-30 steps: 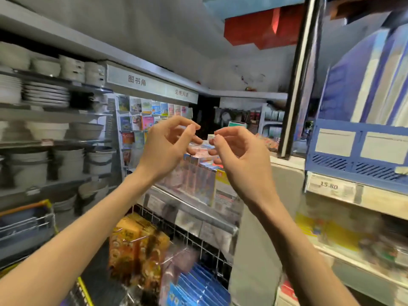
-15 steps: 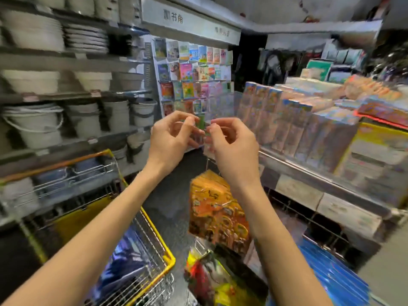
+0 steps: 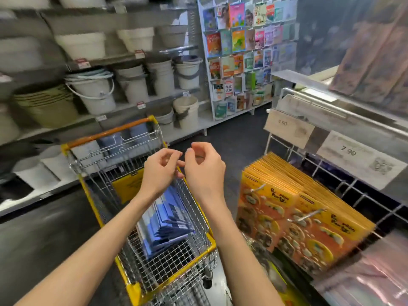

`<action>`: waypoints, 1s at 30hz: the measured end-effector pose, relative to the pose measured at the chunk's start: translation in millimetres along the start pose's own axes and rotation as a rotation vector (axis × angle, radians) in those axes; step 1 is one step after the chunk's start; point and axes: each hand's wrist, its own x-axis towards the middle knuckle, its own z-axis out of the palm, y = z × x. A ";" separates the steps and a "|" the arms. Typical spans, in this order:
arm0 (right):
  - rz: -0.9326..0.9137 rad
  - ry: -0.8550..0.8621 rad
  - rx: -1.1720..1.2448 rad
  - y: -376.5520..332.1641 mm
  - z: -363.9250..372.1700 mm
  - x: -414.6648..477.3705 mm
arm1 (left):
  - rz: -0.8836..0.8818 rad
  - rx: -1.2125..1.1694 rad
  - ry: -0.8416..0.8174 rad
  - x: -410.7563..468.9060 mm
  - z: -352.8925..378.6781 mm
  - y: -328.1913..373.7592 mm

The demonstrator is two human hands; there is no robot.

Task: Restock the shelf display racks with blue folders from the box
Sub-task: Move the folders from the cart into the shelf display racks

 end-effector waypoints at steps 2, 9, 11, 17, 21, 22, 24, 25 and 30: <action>0.044 -0.036 -0.013 16.9 19.2 8.2 | -0.043 0.057 0.010 6.9 -8.7 -21.3; 0.245 -0.150 -0.150 92.6 75.4 23.5 | -0.242 0.170 -0.011 25.7 -40.2 -117.6; 0.324 -0.154 -0.199 122.0 97.4 29.1 | -0.304 0.178 -0.021 34.7 -48.0 -152.8; 0.528 -0.215 -0.348 216.6 181.1 58.3 | -0.415 0.224 -0.120 93.4 -73.2 -275.8; 0.613 -0.338 -0.507 276.4 226.2 70.9 | -0.498 0.274 -0.224 129.1 -91.7 -361.3; 0.642 -0.375 -0.551 291.0 235.8 73.2 | -0.543 0.272 -0.239 134.8 -96.5 -380.8; 0.702 -0.428 -0.621 323.7 256.7 78.8 | -0.587 0.289 -0.269 146.6 -102.5 -417.7; 0.717 -0.454 -0.653 337.2 263.6 80.9 | -0.585 0.296 -0.286 149.7 -103.6 -428.8; 0.746 -0.526 -0.783 383.4 299.4 98.9 | -0.688 0.188 -0.308 166.0 -102.5 -478.8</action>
